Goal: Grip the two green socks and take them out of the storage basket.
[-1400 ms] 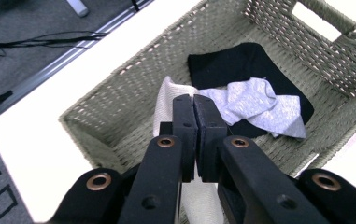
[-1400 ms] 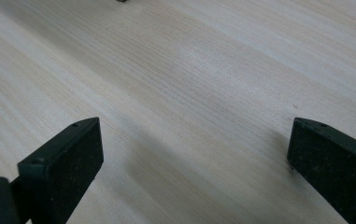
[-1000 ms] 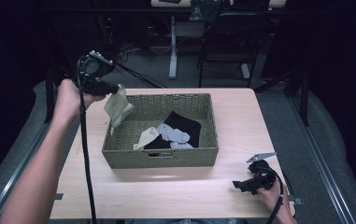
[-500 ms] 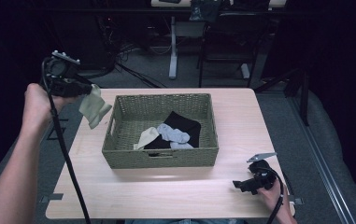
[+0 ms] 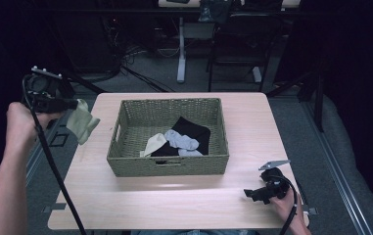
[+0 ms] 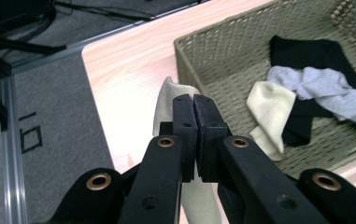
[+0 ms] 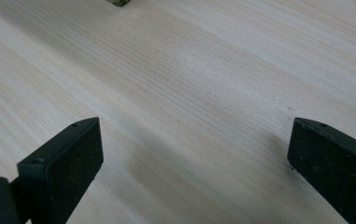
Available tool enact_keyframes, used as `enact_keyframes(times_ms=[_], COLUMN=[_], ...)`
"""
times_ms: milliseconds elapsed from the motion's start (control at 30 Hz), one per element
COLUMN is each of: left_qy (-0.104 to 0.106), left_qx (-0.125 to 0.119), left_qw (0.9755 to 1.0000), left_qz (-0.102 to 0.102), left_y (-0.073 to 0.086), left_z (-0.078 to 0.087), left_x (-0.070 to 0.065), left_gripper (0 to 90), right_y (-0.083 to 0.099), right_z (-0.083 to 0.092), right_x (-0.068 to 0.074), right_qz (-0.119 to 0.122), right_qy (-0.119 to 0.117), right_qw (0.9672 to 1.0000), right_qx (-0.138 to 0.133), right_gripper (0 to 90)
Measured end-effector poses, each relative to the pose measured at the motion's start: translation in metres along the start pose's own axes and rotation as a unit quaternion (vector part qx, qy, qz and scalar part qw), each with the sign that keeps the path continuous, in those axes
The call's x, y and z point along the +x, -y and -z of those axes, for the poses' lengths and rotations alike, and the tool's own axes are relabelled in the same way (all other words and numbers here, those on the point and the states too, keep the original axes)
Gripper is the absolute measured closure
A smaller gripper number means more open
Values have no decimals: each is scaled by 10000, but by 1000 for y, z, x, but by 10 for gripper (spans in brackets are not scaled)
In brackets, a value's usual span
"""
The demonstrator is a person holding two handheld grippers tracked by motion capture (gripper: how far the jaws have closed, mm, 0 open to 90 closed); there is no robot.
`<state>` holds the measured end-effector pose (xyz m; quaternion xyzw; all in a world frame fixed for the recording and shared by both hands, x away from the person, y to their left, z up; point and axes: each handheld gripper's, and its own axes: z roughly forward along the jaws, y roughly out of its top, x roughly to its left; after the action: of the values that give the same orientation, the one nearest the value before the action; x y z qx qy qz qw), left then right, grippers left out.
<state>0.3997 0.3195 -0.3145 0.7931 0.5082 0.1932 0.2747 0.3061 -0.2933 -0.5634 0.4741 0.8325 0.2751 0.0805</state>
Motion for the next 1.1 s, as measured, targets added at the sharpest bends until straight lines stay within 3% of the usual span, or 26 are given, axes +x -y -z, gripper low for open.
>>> enact_keyframes(times_ms=[667, 900, 1100], left_qy=[91, 372, 437], left_qx=[574, 953, 1232], left_qw=[9974, 9933, 9893], left_qz=[423, 546, 646], left_y=[58, 81, 99], left_z=[-65, -103, -138], left_x=[17, 18, 15], left_gripper=[887, 886, 883], right_y=[0, 0, 0], right_z=[0, -1, 0], right_x=[0, 1, 1], right_qz=[-1, -1, -5], right_qy=[-15, -23, -23], right_qw=[10000, 10000, 10000], right_qx=[8, 14, 28], right_gripper=[28, 28, 28])
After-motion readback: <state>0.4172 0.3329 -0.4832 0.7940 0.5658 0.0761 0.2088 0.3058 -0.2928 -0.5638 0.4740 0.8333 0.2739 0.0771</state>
